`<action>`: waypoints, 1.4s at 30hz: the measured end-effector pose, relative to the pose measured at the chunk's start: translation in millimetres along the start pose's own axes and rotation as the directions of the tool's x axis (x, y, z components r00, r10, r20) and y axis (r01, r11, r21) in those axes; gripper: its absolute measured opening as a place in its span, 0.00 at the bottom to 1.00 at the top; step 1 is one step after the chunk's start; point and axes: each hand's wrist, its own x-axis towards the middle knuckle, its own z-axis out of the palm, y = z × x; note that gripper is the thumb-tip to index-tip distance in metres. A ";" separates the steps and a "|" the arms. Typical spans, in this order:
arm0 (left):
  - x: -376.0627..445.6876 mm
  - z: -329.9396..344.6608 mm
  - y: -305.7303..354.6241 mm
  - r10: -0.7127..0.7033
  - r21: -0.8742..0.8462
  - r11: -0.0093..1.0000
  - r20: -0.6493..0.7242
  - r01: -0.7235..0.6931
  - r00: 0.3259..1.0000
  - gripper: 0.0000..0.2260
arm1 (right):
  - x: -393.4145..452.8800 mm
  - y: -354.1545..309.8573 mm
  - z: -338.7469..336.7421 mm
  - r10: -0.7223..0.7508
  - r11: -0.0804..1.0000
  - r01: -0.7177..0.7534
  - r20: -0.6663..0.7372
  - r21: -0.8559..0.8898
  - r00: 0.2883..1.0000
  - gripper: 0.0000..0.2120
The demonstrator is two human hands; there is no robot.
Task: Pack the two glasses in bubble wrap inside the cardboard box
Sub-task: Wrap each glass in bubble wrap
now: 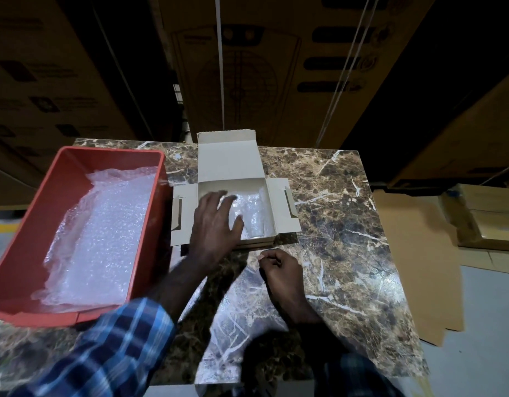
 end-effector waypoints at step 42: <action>-159.4 48.8 -67.7 -0.171 0.242 0.966 0.317 0.095 0.933 0.27 | 56.2 -89.6 38.7 -0.219 0.561 0.269 0.173 -0.783 0.960 0.33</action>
